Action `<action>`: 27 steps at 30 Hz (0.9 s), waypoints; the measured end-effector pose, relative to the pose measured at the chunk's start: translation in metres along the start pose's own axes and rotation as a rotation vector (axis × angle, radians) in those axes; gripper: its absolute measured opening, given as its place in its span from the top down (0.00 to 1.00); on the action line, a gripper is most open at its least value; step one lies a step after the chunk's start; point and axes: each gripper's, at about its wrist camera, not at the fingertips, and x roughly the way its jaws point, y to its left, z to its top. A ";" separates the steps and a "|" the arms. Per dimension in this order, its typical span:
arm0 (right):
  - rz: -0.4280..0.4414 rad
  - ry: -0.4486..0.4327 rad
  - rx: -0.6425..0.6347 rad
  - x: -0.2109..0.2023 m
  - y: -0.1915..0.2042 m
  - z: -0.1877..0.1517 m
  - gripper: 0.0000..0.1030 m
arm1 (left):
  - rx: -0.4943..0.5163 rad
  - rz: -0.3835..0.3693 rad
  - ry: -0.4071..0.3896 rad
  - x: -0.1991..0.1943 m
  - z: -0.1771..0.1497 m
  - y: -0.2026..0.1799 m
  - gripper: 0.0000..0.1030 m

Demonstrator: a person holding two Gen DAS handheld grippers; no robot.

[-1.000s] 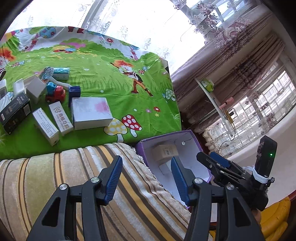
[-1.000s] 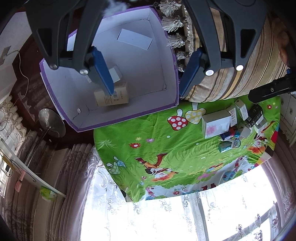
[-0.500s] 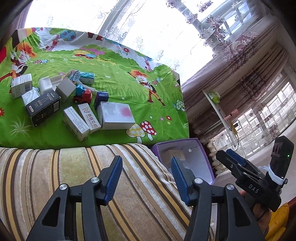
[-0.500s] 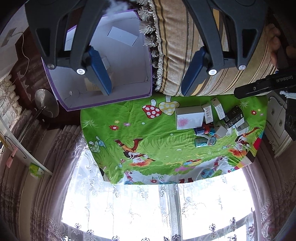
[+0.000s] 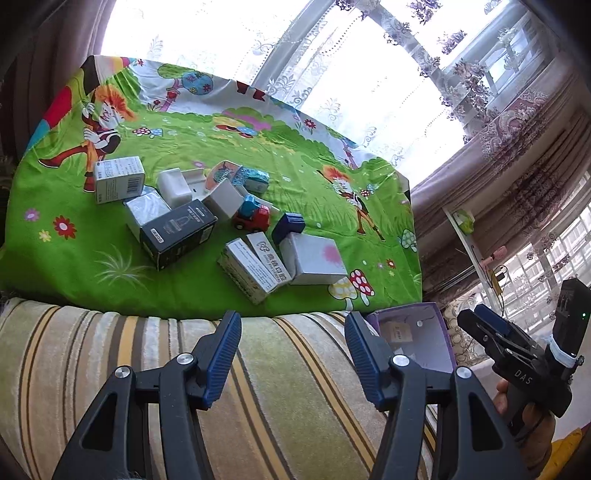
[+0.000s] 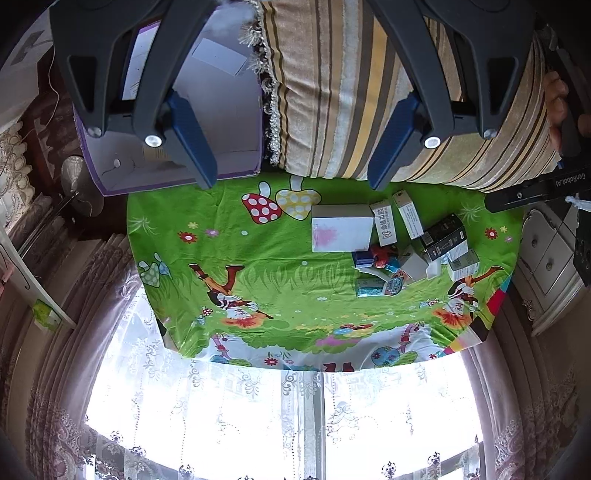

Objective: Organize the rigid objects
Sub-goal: 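Move both empty tools back over the remaining boxes on the bed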

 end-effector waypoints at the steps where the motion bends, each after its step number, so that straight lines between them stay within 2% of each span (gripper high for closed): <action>1: 0.003 0.006 -0.005 0.004 0.004 0.003 0.17 | 0.004 0.010 -0.004 -0.001 0.003 0.003 0.42; 9: 0.024 0.030 -0.025 0.033 0.029 0.026 0.17 | 0.041 0.095 -0.024 -0.008 0.020 0.030 0.37; 17: 0.027 0.065 -0.046 0.064 0.050 0.042 0.17 | 0.100 0.217 -0.059 -0.008 0.040 0.049 0.23; 20: 0.016 0.079 -0.062 0.076 0.056 0.048 0.15 | 0.125 0.299 -0.075 -0.005 0.049 0.053 0.22; 23: 0.014 0.091 -0.071 0.087 0.061 0.053 0.15 | 0.115 0.303 -0.102 -0.004 0.058 0.061 0.22; 25: 0.007 0.099 -0.069 0.096 0.062 0.057 0.14 | 0.125 0.335 -0.151 -0.005 0.064 0.064 0.22; 27: 0.010 0.105 -0.058 0.104 0.062 0.061 0.14 | 0.172 0.380 -0.163 -0.003 0.070 0.062 0.22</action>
